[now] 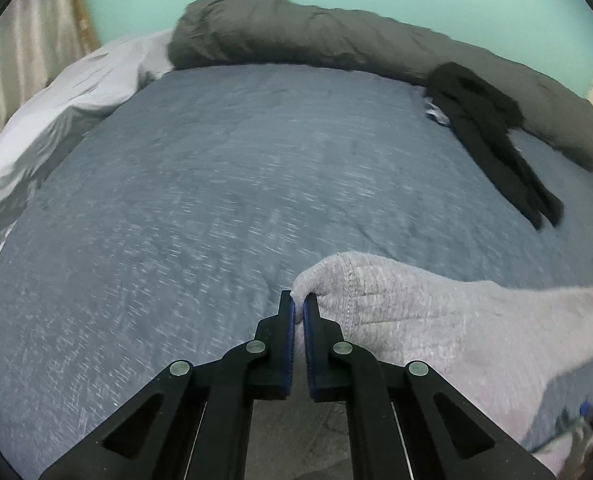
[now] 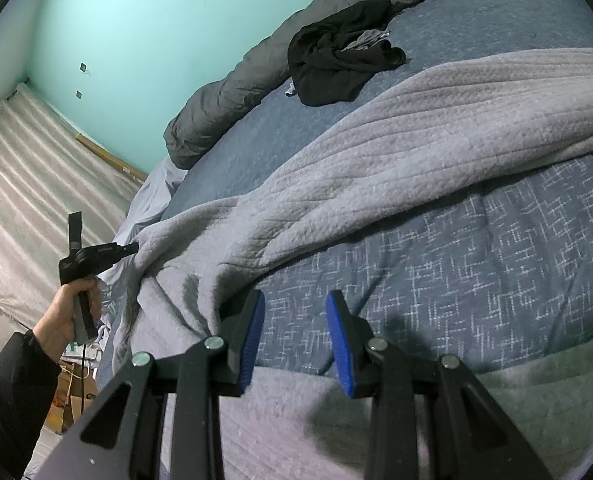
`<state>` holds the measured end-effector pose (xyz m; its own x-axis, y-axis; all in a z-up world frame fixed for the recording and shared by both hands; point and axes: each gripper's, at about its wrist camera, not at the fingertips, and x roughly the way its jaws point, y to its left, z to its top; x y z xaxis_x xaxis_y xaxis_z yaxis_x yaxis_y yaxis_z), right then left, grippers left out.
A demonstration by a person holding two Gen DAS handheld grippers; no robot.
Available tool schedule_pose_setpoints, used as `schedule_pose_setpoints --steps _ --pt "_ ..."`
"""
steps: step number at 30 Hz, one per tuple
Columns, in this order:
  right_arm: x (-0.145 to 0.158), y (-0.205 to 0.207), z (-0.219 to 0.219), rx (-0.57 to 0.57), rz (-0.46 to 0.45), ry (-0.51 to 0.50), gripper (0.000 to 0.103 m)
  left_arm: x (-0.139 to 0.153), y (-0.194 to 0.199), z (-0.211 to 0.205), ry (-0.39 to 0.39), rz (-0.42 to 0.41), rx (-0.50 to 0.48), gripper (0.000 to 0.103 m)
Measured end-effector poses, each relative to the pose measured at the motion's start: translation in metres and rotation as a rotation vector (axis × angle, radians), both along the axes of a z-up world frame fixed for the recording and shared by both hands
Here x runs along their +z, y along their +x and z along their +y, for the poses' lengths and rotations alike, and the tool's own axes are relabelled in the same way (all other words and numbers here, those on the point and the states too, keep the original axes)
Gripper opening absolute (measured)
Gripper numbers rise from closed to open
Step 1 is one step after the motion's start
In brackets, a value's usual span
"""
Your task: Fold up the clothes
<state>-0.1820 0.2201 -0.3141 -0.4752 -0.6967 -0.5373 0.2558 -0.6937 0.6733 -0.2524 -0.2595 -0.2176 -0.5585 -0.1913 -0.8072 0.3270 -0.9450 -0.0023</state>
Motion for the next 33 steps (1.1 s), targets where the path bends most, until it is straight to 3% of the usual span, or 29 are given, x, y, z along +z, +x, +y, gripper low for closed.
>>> schedule_pose_setpoints --steps 5,10,16,19,21,24,32,33 --pt "-0.001 -0.002 0.003 -0.001 -0.004 -0.001 0.032 -0.008 -0.008 -0.033 -0.011 -0.018 0.131 0.002" --pt "-0.001 -0.002 0.002 0.004 -0.006 0.003 0.032 -0.035 -0.022 -0.057 0.049 -0.081 0.19 0.002" --pt "-0.001 -0.004 0.002 0.001 -0.013 0.007 0.032 -0.041 -0.018 -0.074 0.103 -0.073 0.179 0.005" --pt "-0.001 -0.003 0.0 0.005 -0.014 0.007 0.032 -0.036 -0.008 -0.084 0.16 -0.063 0.157 0.011" --pt "-0.001 -0.002 -0.002 0.008 -0.013 0.007 0.032 -0.039 -0.001 -0.085 0.219 -0.075 0.109 0.029" --pt "0.0 0.0 -0.004 0.015 -0.009 0.009 0.032 -0.049 0.01 -0.079 0.227 -0.117 0.034 0.043" --pt "0.0 0.003 -0.007 0.021 -0.006 0.011 0.032 -0.083 0.021 -0.079 0.292 -0.154 0.014 0.044" --pt "0.001 0.003 -0.006 0.02 -0.006 0.012 0.032 -0.084 0.02 -0.076 0.283 -0.159 0.005 0.035"
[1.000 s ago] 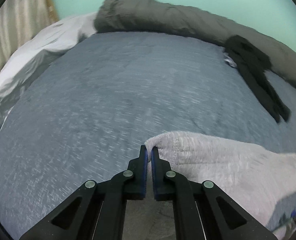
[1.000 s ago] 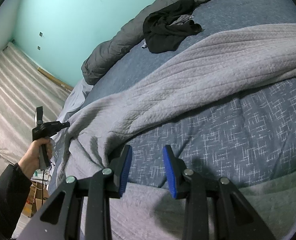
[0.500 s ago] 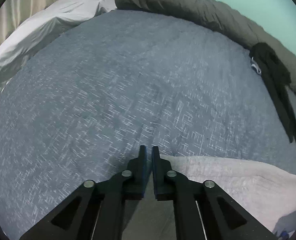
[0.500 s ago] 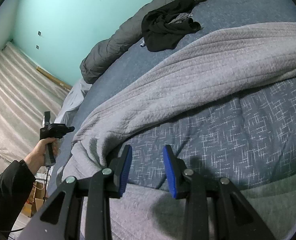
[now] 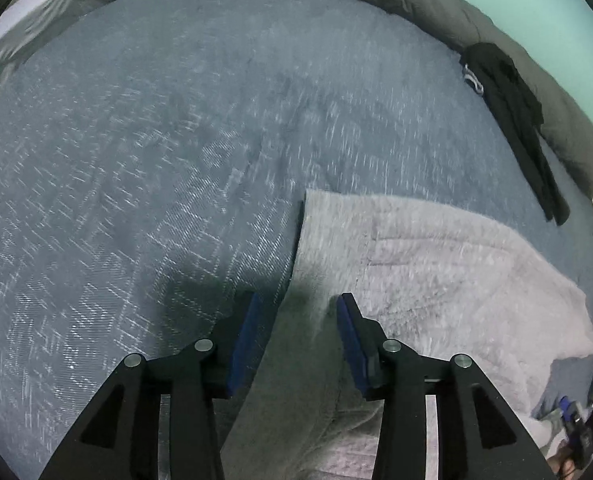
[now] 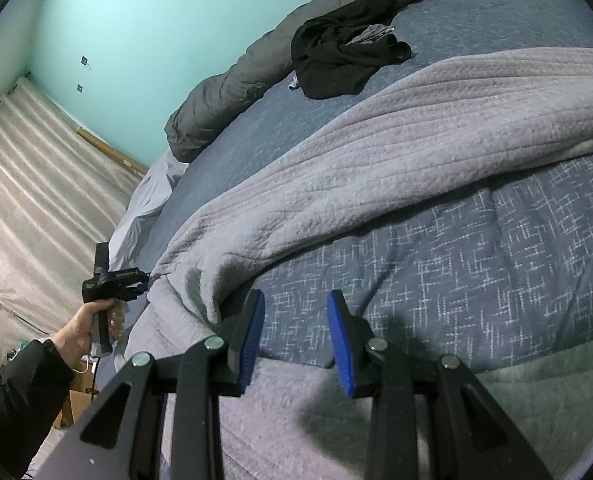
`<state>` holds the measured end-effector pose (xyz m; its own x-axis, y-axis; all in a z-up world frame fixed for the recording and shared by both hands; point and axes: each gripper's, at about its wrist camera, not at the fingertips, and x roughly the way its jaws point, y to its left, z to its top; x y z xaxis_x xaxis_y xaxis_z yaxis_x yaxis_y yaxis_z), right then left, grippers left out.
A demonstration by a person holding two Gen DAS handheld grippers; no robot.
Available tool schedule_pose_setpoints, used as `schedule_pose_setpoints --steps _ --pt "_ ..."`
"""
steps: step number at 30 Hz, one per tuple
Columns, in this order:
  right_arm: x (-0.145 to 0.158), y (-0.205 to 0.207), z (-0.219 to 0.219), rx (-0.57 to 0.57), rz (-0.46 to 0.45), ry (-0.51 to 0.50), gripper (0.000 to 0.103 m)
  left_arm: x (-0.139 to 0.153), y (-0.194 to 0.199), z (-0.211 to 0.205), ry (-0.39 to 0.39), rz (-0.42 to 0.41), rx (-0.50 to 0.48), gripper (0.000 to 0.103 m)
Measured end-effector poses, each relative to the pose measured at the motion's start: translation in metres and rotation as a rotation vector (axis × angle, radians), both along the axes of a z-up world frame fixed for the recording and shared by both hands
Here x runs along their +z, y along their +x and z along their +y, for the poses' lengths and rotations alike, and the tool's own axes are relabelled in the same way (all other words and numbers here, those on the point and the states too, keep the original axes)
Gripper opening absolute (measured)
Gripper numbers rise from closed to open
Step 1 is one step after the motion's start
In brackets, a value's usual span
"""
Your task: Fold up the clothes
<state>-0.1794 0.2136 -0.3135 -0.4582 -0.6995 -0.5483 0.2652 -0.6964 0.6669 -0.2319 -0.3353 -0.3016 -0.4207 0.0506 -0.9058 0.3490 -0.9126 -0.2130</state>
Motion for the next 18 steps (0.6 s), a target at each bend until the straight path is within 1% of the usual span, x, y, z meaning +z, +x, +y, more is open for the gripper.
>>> schedule_pose_setpoints --steps 1,2,5,9,12,14,16,18 --pt "0.0 0.0 0.0 -0.001 0.0 0.0 0.032 0.0 0.0 0.004 -0.008 -0.002 -0.015 0.027" --pt "0.0 -0.001 0.001 -0.004 -0.001 0.0 0.032 0.0 0.0 0.008 -0.018 -0.004 -0.027 0.013" --pt "0.0 -0.002 0.002 -0.007 -0.003 -0.001 0.032 0.006 0.0 0.017 -0.061 -0.005 -0.051 0.005" --pt "0.0 -0.002 0.002 -0.005 -0.003 -0.003 0.032 0.023 0.004 0.016 -0.152 0.041 -0.012 0.004" --pt "0.0 -0.001 0.002 -0.003 0.001 -0.005 0.032 0.035 0.007 0.01 -0.195 0.062 0.022 0.004" --pt "0.0 -0.002 0.001 -0.003 0.002 -0.005 0.032 0.04 0.008 0.005 -0.212 0.066 0.038 0.004" --pt "0.0 -0.002 0.001 -0.003 0.002 -0.006 0.032 0.041 0.005 0.001 -0.211 0.062 0.052 0.004" --pt "-0.001 -0.003 0.001 -0.001 0.002 -0.005 0.032 0.034 -0.002 -0.002 -0.204 0.028 0.045 0.004"
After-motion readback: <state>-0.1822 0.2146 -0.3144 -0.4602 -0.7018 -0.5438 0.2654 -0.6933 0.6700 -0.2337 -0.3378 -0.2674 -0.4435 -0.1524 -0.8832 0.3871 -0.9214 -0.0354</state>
